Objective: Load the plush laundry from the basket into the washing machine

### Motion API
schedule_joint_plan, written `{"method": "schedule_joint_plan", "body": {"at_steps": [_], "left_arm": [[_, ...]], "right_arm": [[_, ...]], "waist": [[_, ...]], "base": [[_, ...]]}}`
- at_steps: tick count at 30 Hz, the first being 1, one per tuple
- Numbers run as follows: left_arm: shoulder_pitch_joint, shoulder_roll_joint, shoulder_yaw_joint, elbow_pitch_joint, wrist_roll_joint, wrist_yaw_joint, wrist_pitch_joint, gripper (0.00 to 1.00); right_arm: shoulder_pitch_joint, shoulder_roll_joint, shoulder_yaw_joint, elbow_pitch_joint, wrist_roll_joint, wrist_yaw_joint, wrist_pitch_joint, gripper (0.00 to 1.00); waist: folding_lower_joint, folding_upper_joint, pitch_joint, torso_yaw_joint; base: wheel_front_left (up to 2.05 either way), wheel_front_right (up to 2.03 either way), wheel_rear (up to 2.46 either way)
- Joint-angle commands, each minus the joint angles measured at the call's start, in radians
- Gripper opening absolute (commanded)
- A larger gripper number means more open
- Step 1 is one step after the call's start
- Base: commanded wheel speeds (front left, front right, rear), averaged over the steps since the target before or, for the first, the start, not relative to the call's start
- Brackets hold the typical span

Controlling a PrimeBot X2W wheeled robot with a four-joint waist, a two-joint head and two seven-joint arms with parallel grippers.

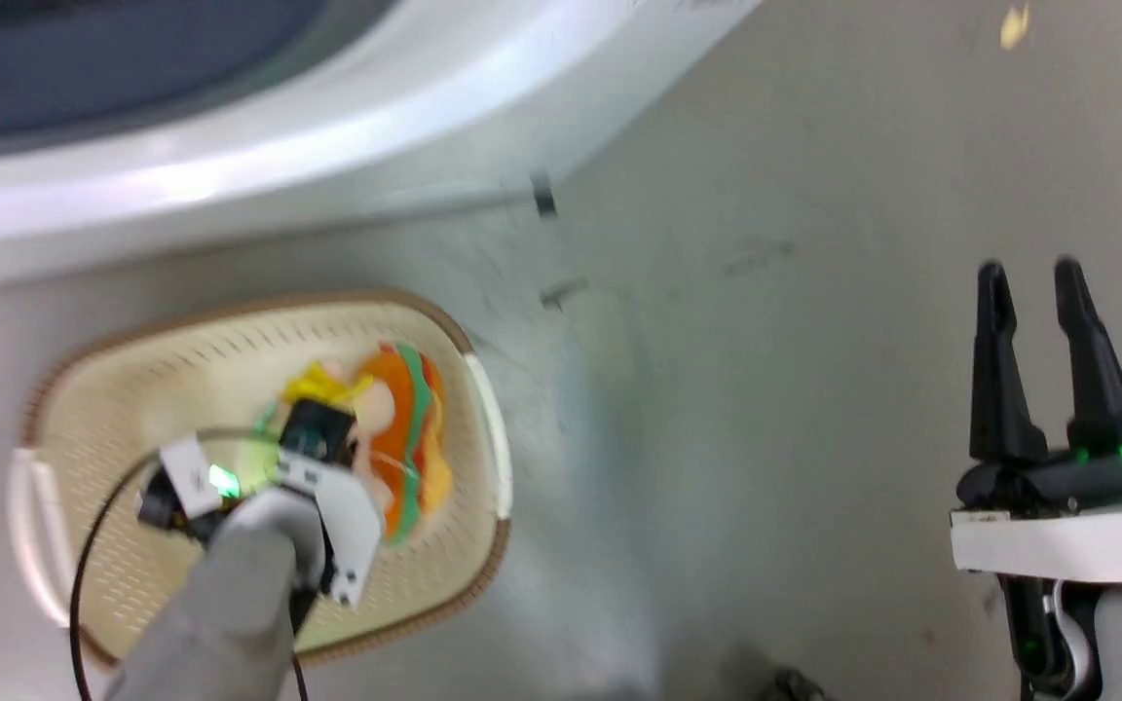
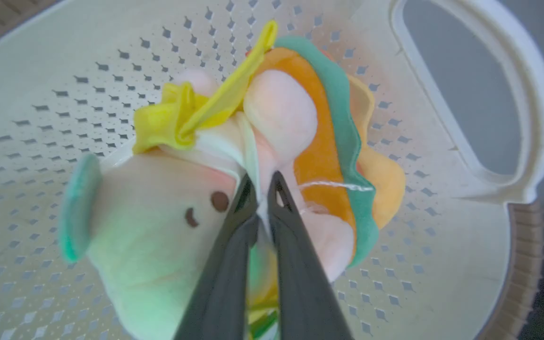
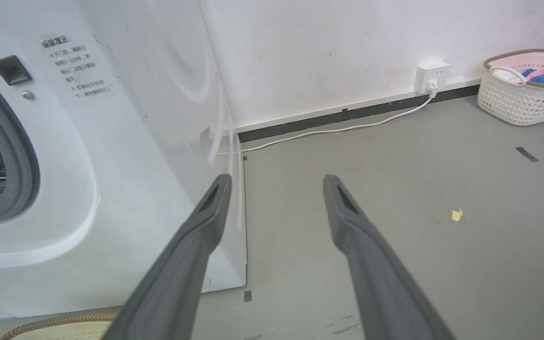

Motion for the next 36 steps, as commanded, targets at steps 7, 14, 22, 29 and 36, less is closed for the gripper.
{"method": "schedule_joint_plan", "body": {"at_steps": [7, 14, 22, 29, 36], "left_arm": [[0.243, -0.018, 0.089, -0.217, -0.070, 0.048, -0.068, 0.00], [0.437, -0.002, 0.165, -0.545, -0.041, 0.101, -0.068, 0.00], [0.585, -0.029, 0.314, -0.954, 0.018, 0.150, -0.068, 0.00], [0.563, -0.071, 0.422, -1.168, 0.067, 0.140, -0.068, 0.00], [0.373, -0.046, 0.502, -1.163, 0.095, 0.105, -0.068, 0.00]], "right_arm": [[0.106, -0.002, -0.034, 0.040, -0.049, -0.001, -0.005, 1.00], [0.157, -0.002, -0.052, 0.047, -0.064, -0.001, -0.005, 1.00], [0.192, -0.002, -0.065, 0.040, -0.070, -0.001, -0.005, 1.00], [0.177, -0.002, -0.052, 0.021, -0.073, -0.001, -0.005, 1.00], [0.137, -0.002, -0.036, 0.006, -0.086, -0.001, -0.005, 1.00]], "waist": [[0.0000, -0.0001, -0.354, 0.124], [0.0000, -0.0001, -0.452, 0.166], [0.0000, -0.0001, -0.506, 0.215], [0.0000, -0.0001, -0.450, 0.216], [0.0000, -0.0001, -0.305, 0.169]], "base": [[0.00, 0.00, 0.00], [0.00, 0.00, 0.00], [0.00, 0.00, 0.00], [0.00, 0.00, 0.00], [0.00, 0.00, 0.00]]}}
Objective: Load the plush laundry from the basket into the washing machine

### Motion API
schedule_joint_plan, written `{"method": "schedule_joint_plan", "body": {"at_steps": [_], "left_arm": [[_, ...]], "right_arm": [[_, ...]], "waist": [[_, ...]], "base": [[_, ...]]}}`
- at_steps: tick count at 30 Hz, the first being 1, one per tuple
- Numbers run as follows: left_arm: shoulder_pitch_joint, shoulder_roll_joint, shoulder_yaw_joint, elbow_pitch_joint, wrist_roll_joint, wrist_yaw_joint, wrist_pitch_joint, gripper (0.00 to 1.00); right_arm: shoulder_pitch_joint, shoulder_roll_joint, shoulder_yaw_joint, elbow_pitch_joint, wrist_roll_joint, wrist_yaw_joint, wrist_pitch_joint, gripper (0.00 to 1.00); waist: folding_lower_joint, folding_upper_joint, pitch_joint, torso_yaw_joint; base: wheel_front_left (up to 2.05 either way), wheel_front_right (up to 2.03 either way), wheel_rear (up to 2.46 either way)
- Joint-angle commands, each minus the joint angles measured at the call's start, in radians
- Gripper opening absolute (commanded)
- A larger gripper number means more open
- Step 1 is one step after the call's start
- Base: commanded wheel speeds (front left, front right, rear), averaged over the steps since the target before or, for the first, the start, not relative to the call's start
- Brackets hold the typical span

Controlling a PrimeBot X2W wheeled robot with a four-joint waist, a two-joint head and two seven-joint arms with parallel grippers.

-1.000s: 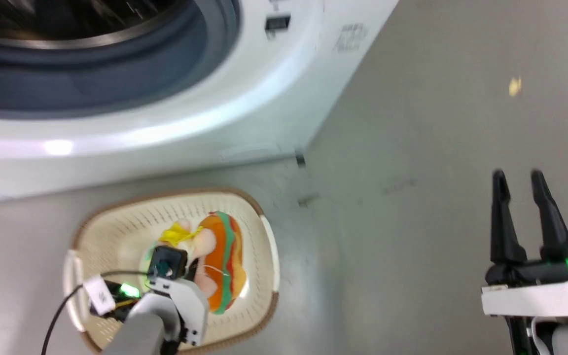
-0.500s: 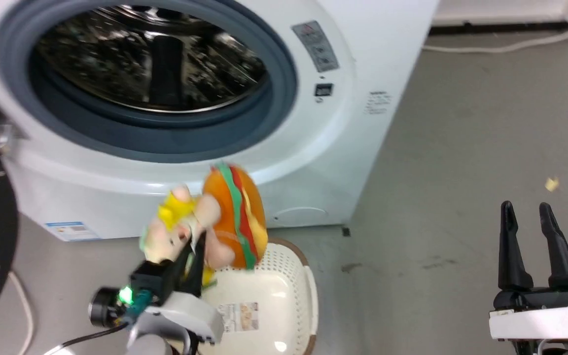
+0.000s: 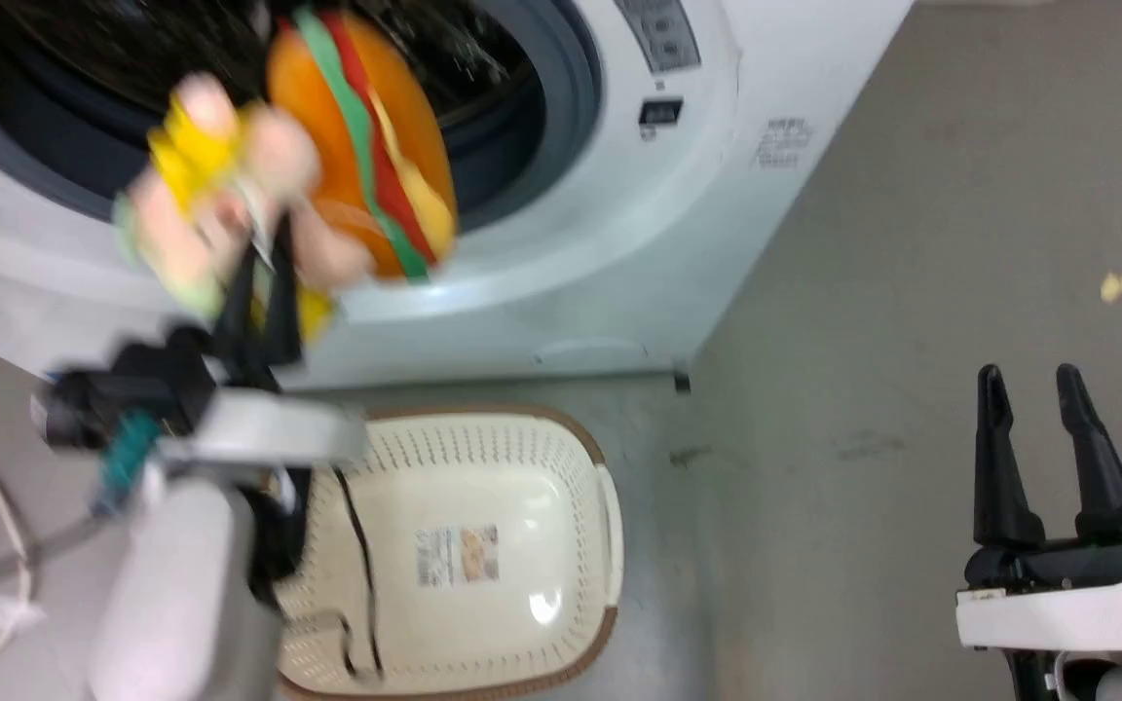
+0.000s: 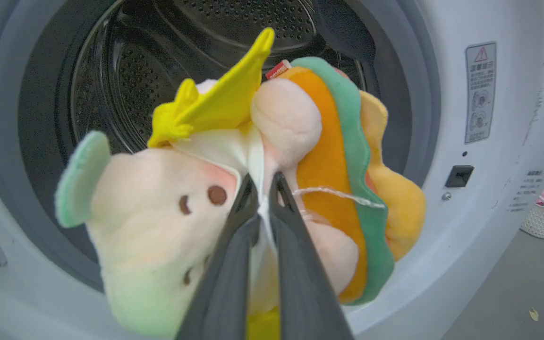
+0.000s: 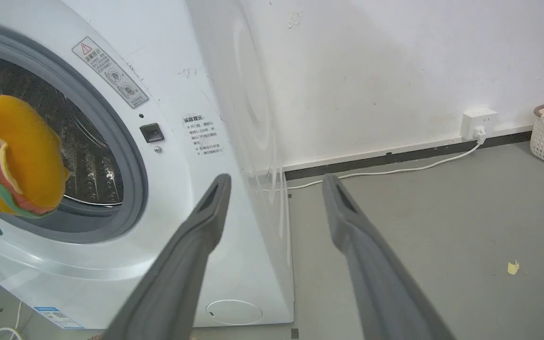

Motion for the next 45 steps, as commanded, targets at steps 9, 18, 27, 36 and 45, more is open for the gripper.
{"method": "schedule_joint_plan", "body": {"at_steps": [9, 18, 27, 36, 45], "left_arm": [[-0.319, 0.122, 0.033, 0.166, 0.047, -0.041, 0.022, 0.00], [-0.693, 0.239, 0.016, 0.346, 0.100, -0.073, 0.159, 0.00], [-0.876, 0.308, -0.031, 0.620, 0.126, -0.105, 0.245, 0.00], [-0.893, 0.293, -0.068, 0.778, 0.137, -0.099, 0.161, 0.94], [-0.710, 0.162, -0.077, 0.857, 0.079, -0.078, 0.004, 1.00]], "right_arm": [[-0.056, -0.002, 0.002, -0.008, 0.041, -0.001, -0.005, 1.00], [-0.091, -0.002, 0.019, -0.003, 0.085, -0.001, -0.005, 1.00], [-0.119, -0.002, 0.039, 0.006, 0.110, -0.001, -0.005, 1.00], [-0.129, -0.002, 0.022, 0.010, 0.096, -0.001, -0.005, 1.00], [-0.102, -0.002, -0.013, 0.000, 0.020, -0.001, -0.005, 1.00]], "waist": [[-0.0002, 0.0000, 0.208, -0.119], [-0.0002, 0.0000, 0.350, -0.182], [-0.0002, 0.0000, 0.395, -0.207], [-0.0002, 0.0000, 0.355, -0.182], [-0.0002, 0.0000, 0.135, -0.061]], "base": [[0.00, 0.00, 0.00], [0.00, 0.00, 0.00], [0.00, 0.00, 0.00], [0.00, 0.00, 0.00], [0.00, 0.00, 0.00]]}}
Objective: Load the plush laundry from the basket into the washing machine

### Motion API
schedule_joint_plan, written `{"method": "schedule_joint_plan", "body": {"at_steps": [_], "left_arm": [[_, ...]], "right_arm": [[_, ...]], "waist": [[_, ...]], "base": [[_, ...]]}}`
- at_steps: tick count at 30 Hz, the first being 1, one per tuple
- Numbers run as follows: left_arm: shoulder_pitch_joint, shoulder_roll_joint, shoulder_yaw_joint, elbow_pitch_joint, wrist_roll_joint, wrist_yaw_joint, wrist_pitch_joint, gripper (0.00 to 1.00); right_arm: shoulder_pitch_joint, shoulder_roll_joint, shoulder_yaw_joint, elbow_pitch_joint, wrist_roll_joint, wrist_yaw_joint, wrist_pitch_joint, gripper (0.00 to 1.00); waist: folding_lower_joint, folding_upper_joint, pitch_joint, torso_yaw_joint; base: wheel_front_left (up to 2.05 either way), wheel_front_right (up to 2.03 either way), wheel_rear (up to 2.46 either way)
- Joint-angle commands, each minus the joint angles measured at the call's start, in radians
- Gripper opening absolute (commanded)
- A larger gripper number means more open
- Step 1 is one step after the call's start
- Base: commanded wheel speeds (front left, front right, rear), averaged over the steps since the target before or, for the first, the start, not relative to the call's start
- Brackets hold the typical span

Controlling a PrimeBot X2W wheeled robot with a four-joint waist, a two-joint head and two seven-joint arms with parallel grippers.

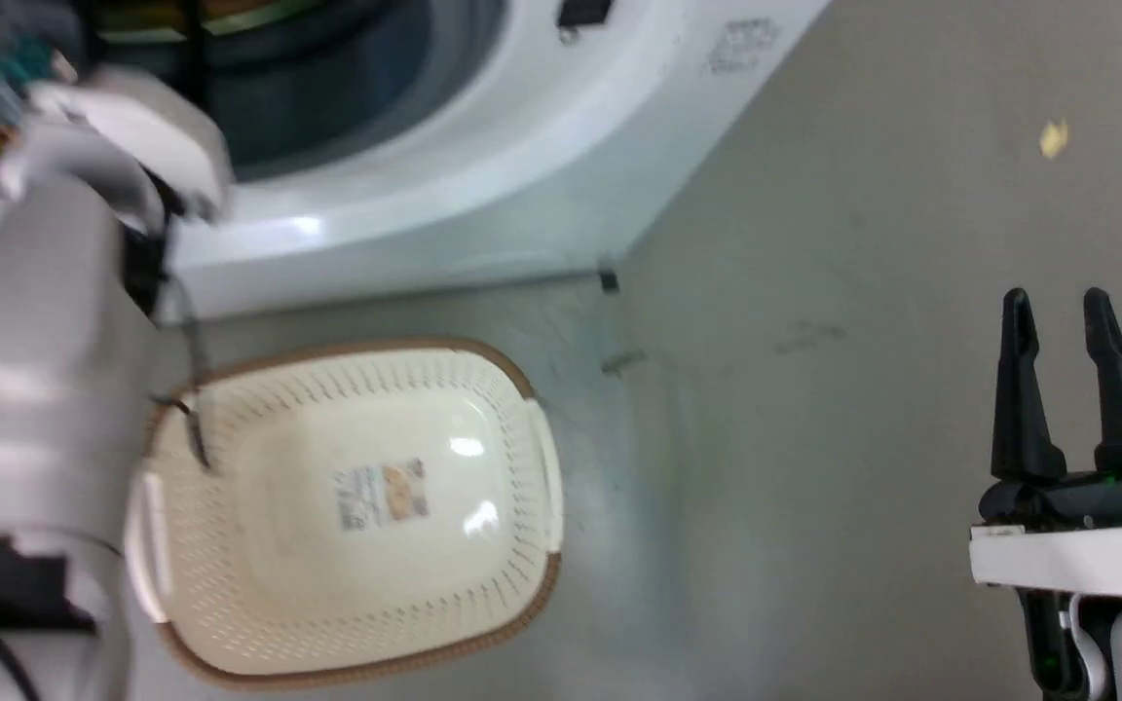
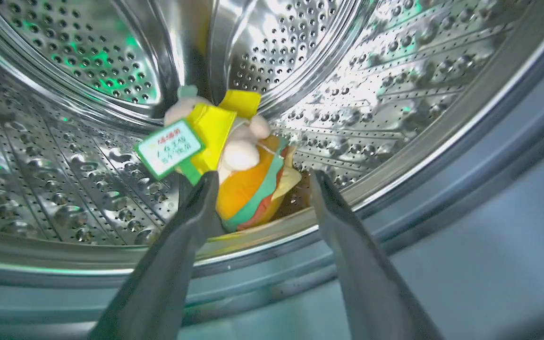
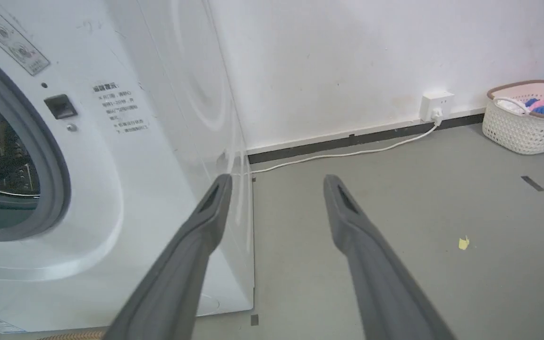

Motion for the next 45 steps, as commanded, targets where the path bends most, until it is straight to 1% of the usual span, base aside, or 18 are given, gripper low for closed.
{"method": "schedule_joint_plan", "body": {"at_steps": [1, 3, 7, 11, 14, 18, 21, 23, 27, 31, 34, 36, 42, 43, 45], "left_arm": [[0.045, -0.014, 0.009, -0.016, -0.016, 0.002, -0.012, 1.00], [0.106, -0.033, 0.013, -0.061, -0.030, -0.001, -0.015, 1.00], [0.273, -0.067, 0.029, -0.245, -0.052, -0.003, -0.016, 1.00], [0.476, -0.111, 0.042, -0.431, -0.073, -0.003, -0.017, 1.00], [0.625, -0.136, 0.064, -0.576, -0.085, 0.014, -0.017, 1.00], [0.809, -0.156, 0.094, -0.750, -0.085, 0.036, -0.017, 1.00], [0.931, -0.176, 0.102, -0.843, -0.078, 0.052, -0.017, 1.00], [1.000, -0.187, 0.097, -0.890, -0.070, 0.053, -0.017, 1.00], [1.110, -0.207, 0.079, -0.908, -0.063, 0.050, -0.017, 1.00], [1.165, -0.220, 0.054, -0.887, -0.042, 0.052, -0.017, 1.00], [1.178, -0.227, 0.041, -0.866, -0.024, 0.063, -0.017, 1.00], [1.175, -0.230, 0.046, -0.850, -0.026, 0.064, -0.017, 1.00], [1.162, -0.238, 0.059, -0.830, -0.022, 0.067, -0.017, 1.00], [1.169, -0.236, 0.058, -0.832, -0.026, 0.064, -0.011, 0.00], [1.169, -0.236, 0.057, -0.832, -0.026, 0.064, -0.010, 0.00]], "right_arm": [[0.016, -0.002, -0.010, -0.006, -0.012, -0.001, -0.005, 1.00], [0.030, -0.002, -0.017, -0.010, -0.028, -0.001, -0.005, 1.00], [0.054, -0.002, -0.032, -0.010, -0.053, -0.001, -0.005, 1.00], [0.077, -0.002, -0.032, -0.004, -0.075, -0.001, -0.005, 1.00], [0.104, -0.002, -0.022, 0.002, -0.083, -0.001, -0.005, 1.00], [0.143, -0.002, -0.013, 0.011, -0.082, -0.001, -0.005, 1.00], [0.170, -0.002, 0.002, 0.017, -0.103, -0.001, -0.005, 1.00], [0.187, -0.002, 0.004, 0.020, -0.104, -0.001, -0.005, 1.00], [0.219, -0.002, 0.020, 0.041, -0.115, -0.001, -0.005, 1.00], [0.251, -0.002, 0.019, 0.075, -0.113, -0.001, -0.005, 1.00], [0.268, -0.002, 0.023, 0.108, -0.109, -0.001, -0.005, 1.00], [0.271, -0.002, 0.028, 0.124, -0.106, -0.001, -0.005, 1.00], [0.266, -0.002, 0.032, 0.134, -0.100, -0.001, -0.005, 1.00], [0.261, 0.000, 0.032, 0.130, -0.103, 0.000, 0.000, 0.00], [0.260, 0.000, 0.033, 0.130, -0.103, 0.000, 0.001, 0.00]], "waist": [[0.0000, -0.0001, -0.104, 0.073], [0.0000, -0.0001, -0.152, 0.102], [0.0000, -0.0001, -0.253, 0.154], [0.0000, -0.0001, -0.344, 0.195], [0.0000, -0.0001, -0.406, 0.220], [0.0000, -0.0001, -0.463, 0.247], [0.0000, -0.0001, -0.494, 0.266], [0.0000, -0.0001, -0.508, 0.278], [0.0000, -0.0001, -0.526, 0.296], [0.0000, -0.0001, -0.538, 0.308], [0.0000, -0.0001, -0.538, 0.311], [0.0000, -0.0001, -0.536, 0.310], [0.0000, -0.0001, -0.528, 0.310], [0.0001, -0.0001, -0.528, 0.310], [0.0001, -0.0001, -0.528, 0.310]], "base": [[0.00, 0.00, 0.00], [0.00, 0.00, 0.00], [0.00, 0.00, 0.00], [0.00, 0.00, 0.00], [0.00, 0.00, 0.00], [0.00, 0.00, 0.00], [0.00, 0.00, 0.00], [0.00, 0.00, 0.00], [0.00, 0.00, 0.00], [0.00, 0.00, 0.00], [0.00, 0.00, 0.00], [0.00, 0.00, 0.00], [0.00, 0.00, 0.00], [0.00, 0.00, 0.00], [0.00, 0.00, 0.00]]}}
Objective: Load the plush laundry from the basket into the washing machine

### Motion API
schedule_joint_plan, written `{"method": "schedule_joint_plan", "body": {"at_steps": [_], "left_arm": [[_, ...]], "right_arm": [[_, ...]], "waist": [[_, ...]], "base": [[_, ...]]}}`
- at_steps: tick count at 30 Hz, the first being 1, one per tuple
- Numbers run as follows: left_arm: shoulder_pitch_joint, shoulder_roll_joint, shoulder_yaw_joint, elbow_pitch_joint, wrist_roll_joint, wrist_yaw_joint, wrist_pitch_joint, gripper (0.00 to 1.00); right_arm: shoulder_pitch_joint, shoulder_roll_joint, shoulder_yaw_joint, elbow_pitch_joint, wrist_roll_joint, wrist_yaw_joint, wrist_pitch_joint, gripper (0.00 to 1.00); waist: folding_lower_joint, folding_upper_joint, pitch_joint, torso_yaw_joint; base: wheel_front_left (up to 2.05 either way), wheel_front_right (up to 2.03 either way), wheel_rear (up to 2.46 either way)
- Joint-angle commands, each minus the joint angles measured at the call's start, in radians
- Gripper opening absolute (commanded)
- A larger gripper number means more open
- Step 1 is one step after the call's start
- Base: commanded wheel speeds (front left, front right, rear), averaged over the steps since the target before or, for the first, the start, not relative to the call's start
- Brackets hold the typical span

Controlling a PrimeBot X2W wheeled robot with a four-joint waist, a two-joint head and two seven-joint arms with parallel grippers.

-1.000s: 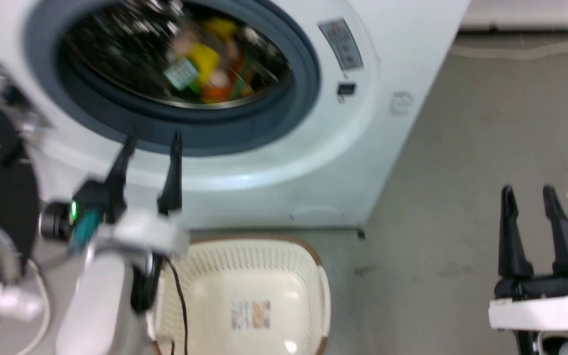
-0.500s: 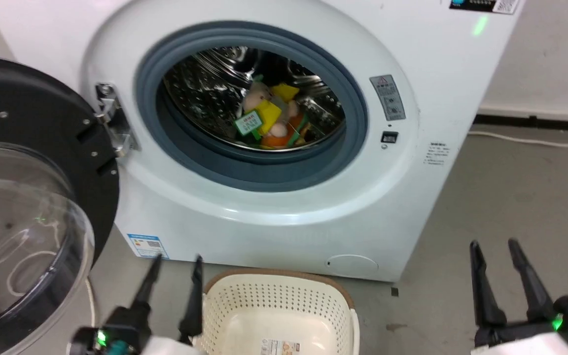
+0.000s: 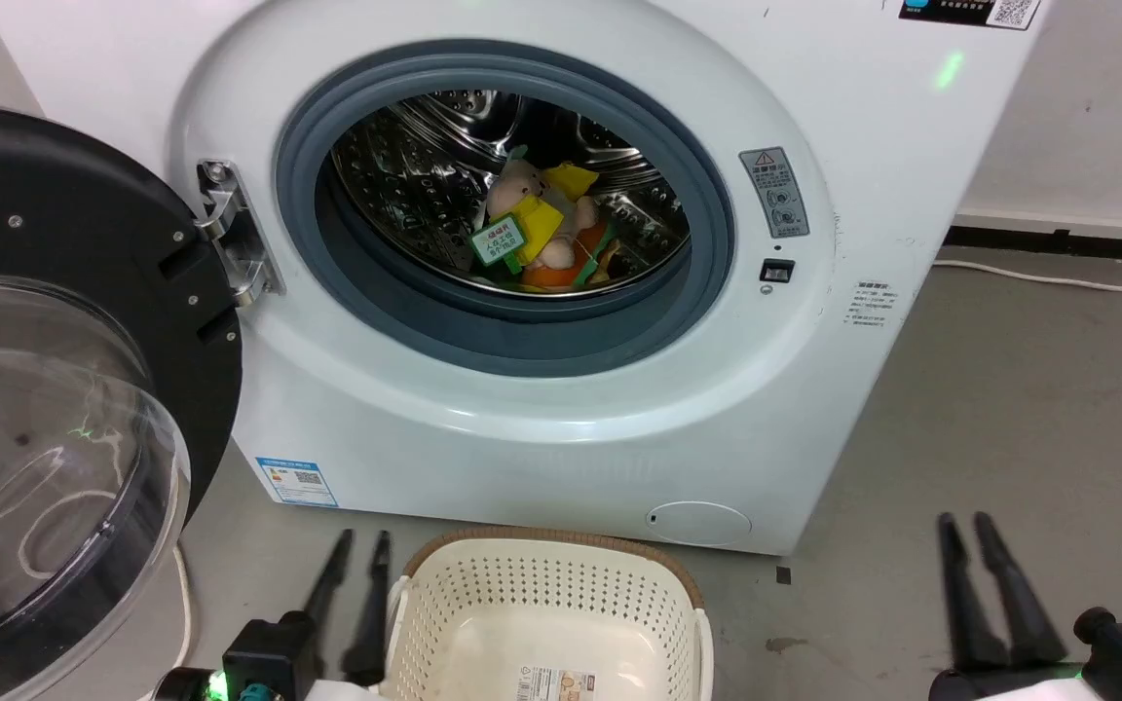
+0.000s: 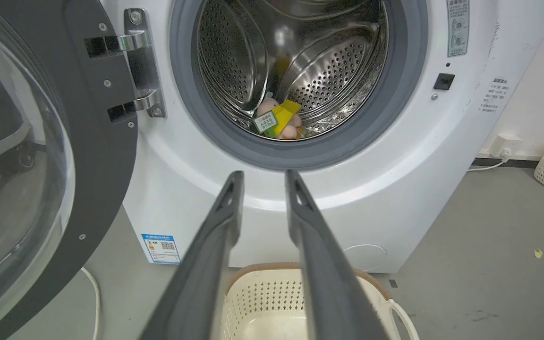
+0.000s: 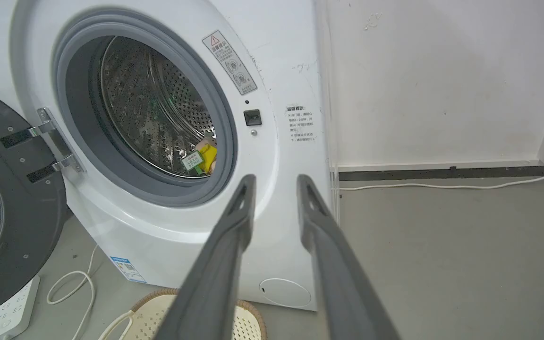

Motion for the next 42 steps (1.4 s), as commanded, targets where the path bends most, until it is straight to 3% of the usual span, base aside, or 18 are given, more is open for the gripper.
{"method": "schedule_joint_plan", "body": {"at_steps": [1, 42], "left_arm": [[0.000, 0.000, 0.000, 0.000, 0.000, 0.000, 0.000, 0.00], [-0.013, -0.008, 0.038, -0.044, 0.040, 0.004, 0.082, 0.00]], "right_arm": [[0.000, 0.000, 0.000, 0.000, 0.000, 0.000, 0.000, 0.00], [-0.032, -0.001, 0.009, -0.009, -0.073, 0.000, 0.082, 0.00]], "waist": [[0.0000, 0.0000, 0.000, 0.000], [-0.0001, 0.0000, -0.010, -0.019]], "base": [[0.00, 0.00, 0.00], [0.00, 0.00, 0.00]]}}
